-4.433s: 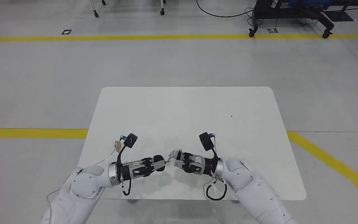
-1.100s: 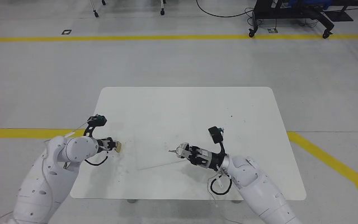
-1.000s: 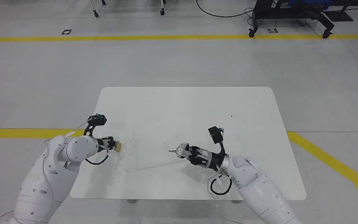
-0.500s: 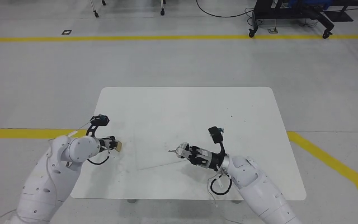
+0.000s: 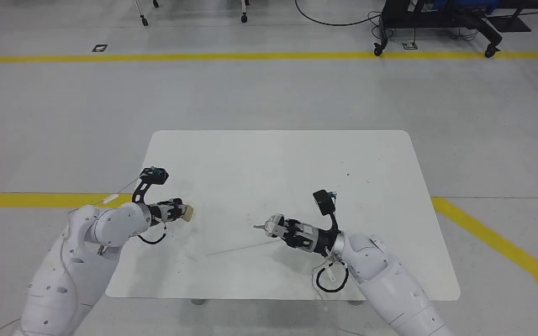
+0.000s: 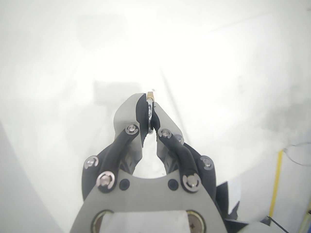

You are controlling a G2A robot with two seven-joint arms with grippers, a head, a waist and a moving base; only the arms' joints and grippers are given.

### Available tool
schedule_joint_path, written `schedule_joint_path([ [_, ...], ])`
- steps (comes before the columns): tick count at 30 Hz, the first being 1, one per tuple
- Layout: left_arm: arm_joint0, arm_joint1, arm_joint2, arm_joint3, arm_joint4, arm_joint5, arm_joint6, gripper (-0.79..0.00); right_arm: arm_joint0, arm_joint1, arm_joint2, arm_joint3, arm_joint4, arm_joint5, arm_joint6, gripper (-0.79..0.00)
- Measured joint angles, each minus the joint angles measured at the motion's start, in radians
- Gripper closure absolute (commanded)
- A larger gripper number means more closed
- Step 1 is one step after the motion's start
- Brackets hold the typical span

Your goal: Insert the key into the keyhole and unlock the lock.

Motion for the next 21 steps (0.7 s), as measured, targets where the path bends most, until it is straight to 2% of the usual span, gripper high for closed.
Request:
schedule_joint_path([
  [4, 0.04, 0.005, -0.1, 0.006, -0.324, -0.122, -0.065, 0.0, 0.0, 0.0, 0.0, 0.0, 0.0, 0.0, 0.0, 0.0],
  [6, 0.055, 0.002, -0.132, 0.034, -0.545, -0.171, -0.125, 0.0, 0.0, 0.0, 0.0, 0.0, 0.0, 0.0, 0.0, 0.0],
  [8, 0.052, -0.006, -0.136, 0.082, -0.783, -0.17, -0.208, 0.0, 0.0, 0.0, 0.0, 0.0, 0.0, 0.0, 0.0, 0.0],
  [11, 0.017, -0.017, -0.097, 0.153, -1.022, -0.133, -0.329, 0.0, 0.0, 0.0, 0.0, 0.0, 0.0, 0.0, 0.0, 0.0],
  [13, 0.011, -0.018, -0.089, 0.162, -1.065, -0.131, -0.333, 0.0, 0.0, 0.0, 0.0, 0.0, 0.0, 0.0, 0.0, 0.0],
  [18, 0.013, -0.018, -0.092, 0.159, -1.029, -0.132, -0.323, 0.0, 0.0, 0.0, 0.0, 0.0, 0.0, 0.0, 0.0, 0.0],
  [21, 0.049, -0.019, -0.097, 0.121, -1.03, -0.151, -0.264, 0.0, -0.003, -0.001, 0.0, -0.004, -0.001, 0.005, -0.005, 0.0],
])
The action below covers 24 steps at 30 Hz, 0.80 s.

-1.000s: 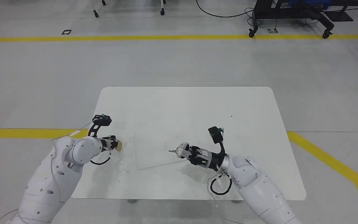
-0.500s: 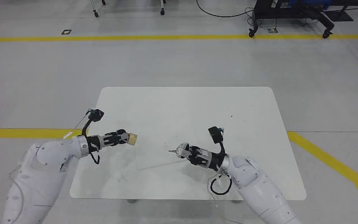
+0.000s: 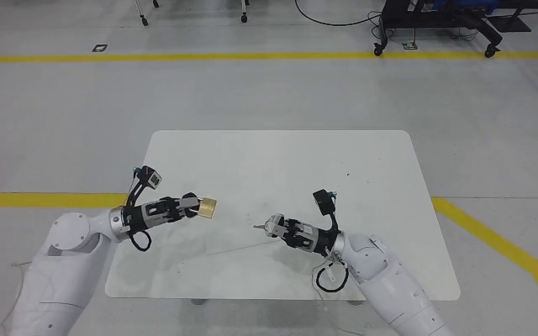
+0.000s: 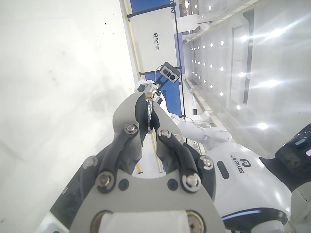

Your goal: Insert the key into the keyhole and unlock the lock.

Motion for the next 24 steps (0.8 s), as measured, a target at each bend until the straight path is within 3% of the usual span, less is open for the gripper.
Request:
schedule_joint_path([
  [5, 0.08, -0.007, 0.002, -0.075, -0.014, -0.074, 0.135, 0.0, -0.005, -0.02, -0.045, -0.016, 0.05, 0.071, -0.066, 0.0],
  [10, 0.102, -0.019, 0.043, -0.111, 0.0, -0.159, 0.201, 0.0, 0.033, -0.046, -0.083, 0.037, 0.119, 0.142, -0.127, 0.0],
  [17, 0.121, -0.032, 0.082, -0.163, 0.165, -0.299, 0.357, 0.0, 0.049, -0.073, -0.109, 0.07, 0.213, 0.187, -0.176, 0.0],
  [24, 0.13, -0.041, 0.119, -0.218, 0.306, -0.311, 0.467, 0.0, 0.06, -0.087, -0.114, 0.087, 0.259, 0.217, -0.157, 0.0],
])
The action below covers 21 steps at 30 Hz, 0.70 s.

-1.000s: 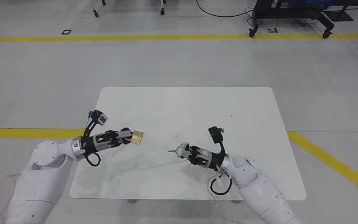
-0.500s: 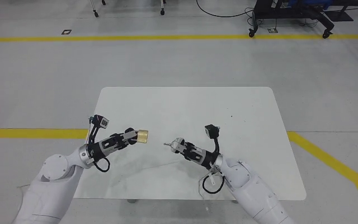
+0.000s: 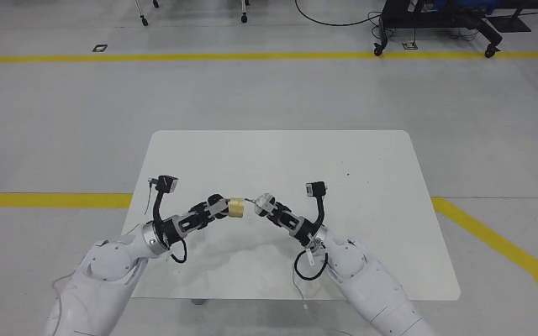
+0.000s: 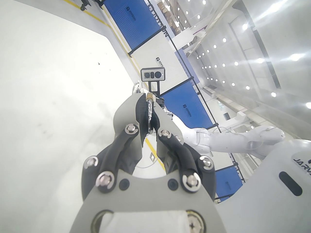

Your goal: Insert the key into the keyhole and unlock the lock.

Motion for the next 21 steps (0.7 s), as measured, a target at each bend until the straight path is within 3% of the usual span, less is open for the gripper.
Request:
schedule_joint_path([
  [21, -0.026, -0.013, 0.06, 0.007, 0.173, 0.012, 0.08, 0.0, -0.017, -0.018, 0.027, -0.009, 0.106, 0.013, 0.117, 0.0],
])
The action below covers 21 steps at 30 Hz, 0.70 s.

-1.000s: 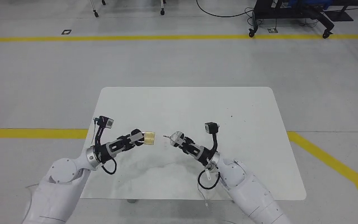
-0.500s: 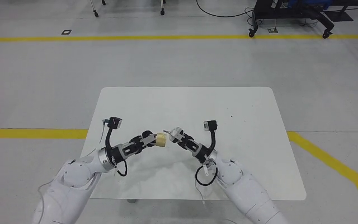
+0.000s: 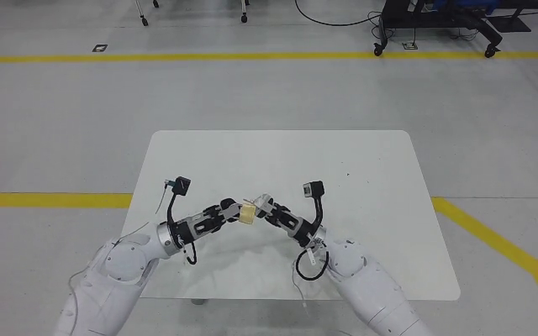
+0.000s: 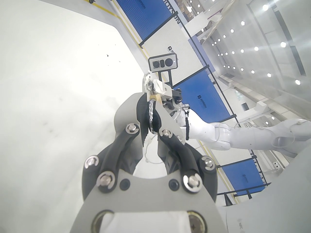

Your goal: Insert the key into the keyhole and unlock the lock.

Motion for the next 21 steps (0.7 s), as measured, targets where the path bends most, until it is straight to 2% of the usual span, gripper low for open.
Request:
schedule_joint_path([
  [11, -0.014, -0.003, 0.022, 0.015, 0.039, -0.006, -0.015, 0.0, -0.021, -0.001, 0.029, -0.019, -0.013, 0.004, 0.01, 0.0],
  [21, -0.033, -0.001, 0.026, 0.042, -0.064, -0.015, -0.099, 0.0, -0.02, -0.011, 0.037, -0.011, -0.034, 0.017, -0.007, 0.0],
])
